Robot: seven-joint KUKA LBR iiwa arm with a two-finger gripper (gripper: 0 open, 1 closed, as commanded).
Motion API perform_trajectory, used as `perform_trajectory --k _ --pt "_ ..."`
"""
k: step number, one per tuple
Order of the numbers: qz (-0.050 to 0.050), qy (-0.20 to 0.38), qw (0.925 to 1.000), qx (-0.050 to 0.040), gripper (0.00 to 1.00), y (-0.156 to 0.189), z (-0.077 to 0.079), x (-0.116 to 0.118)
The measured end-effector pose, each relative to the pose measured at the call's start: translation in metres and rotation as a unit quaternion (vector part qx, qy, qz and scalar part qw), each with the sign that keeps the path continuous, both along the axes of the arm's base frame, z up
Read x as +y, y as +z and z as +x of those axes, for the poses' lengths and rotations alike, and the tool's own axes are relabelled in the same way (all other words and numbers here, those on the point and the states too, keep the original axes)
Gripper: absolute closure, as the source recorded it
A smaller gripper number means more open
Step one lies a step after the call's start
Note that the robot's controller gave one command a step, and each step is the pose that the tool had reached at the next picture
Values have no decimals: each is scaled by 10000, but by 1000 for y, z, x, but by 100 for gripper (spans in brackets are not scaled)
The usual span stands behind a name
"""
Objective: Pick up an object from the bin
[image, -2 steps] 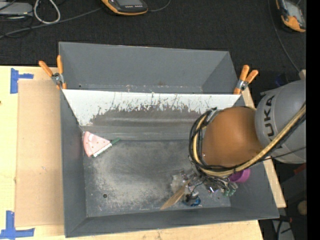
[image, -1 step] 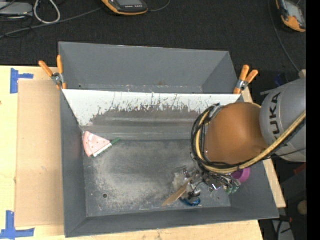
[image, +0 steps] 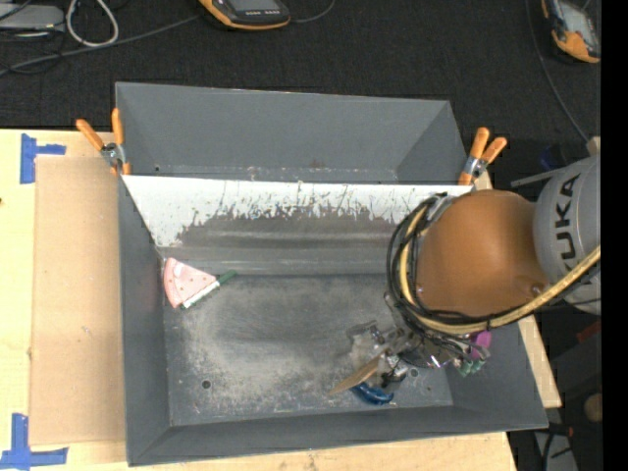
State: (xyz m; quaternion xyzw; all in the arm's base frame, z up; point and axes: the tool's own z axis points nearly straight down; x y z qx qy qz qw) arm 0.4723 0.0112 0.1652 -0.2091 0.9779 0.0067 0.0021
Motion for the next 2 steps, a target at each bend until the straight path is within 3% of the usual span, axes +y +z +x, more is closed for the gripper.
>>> perform_trajectory --k 1,2 --pt "0 19 10000 -10 100 22 0 -1" --pt "2 -26 10000 17 100 73 0 -1"
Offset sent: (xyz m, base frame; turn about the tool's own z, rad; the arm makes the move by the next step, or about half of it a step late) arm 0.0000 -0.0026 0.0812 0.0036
